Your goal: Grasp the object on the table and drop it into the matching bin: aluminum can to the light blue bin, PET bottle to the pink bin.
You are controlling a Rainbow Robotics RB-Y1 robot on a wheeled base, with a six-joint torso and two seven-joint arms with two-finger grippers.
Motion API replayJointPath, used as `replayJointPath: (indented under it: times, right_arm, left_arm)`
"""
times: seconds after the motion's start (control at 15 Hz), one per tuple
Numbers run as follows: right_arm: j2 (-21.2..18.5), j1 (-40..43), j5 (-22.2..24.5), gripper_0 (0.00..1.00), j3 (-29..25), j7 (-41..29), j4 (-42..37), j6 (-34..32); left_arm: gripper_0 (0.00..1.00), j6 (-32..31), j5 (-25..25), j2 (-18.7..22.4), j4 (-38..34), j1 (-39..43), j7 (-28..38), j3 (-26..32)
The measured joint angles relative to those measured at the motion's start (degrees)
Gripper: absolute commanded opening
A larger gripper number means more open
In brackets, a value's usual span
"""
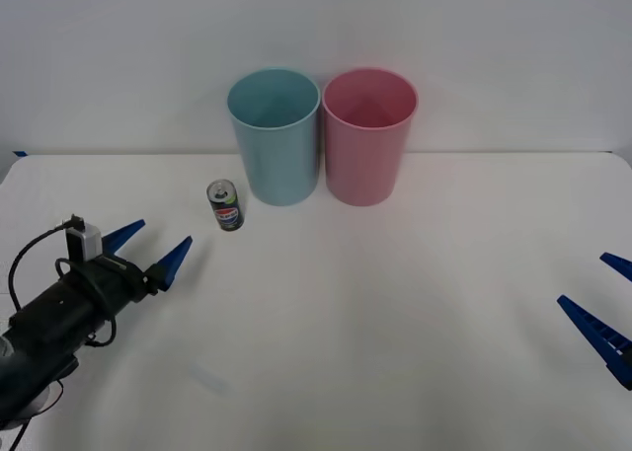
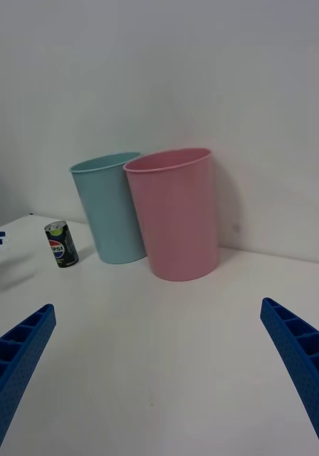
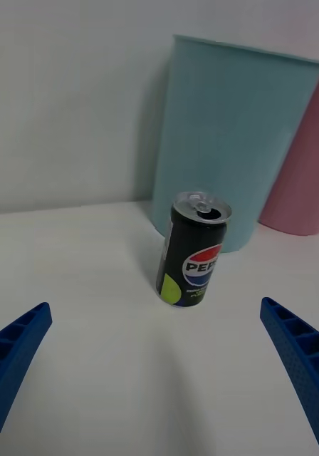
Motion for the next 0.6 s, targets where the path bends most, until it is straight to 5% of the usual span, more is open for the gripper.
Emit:
replayJointPath:
  times: [0.6]
  right_arm:
    - [0.00,0.00,0.00,1.00,0.00,0.00,0.00,0.00]
  left_arm:
    - [1.00,3.77,-6.31,-4.39,8.53,-9.47,-0.51,-1.49]
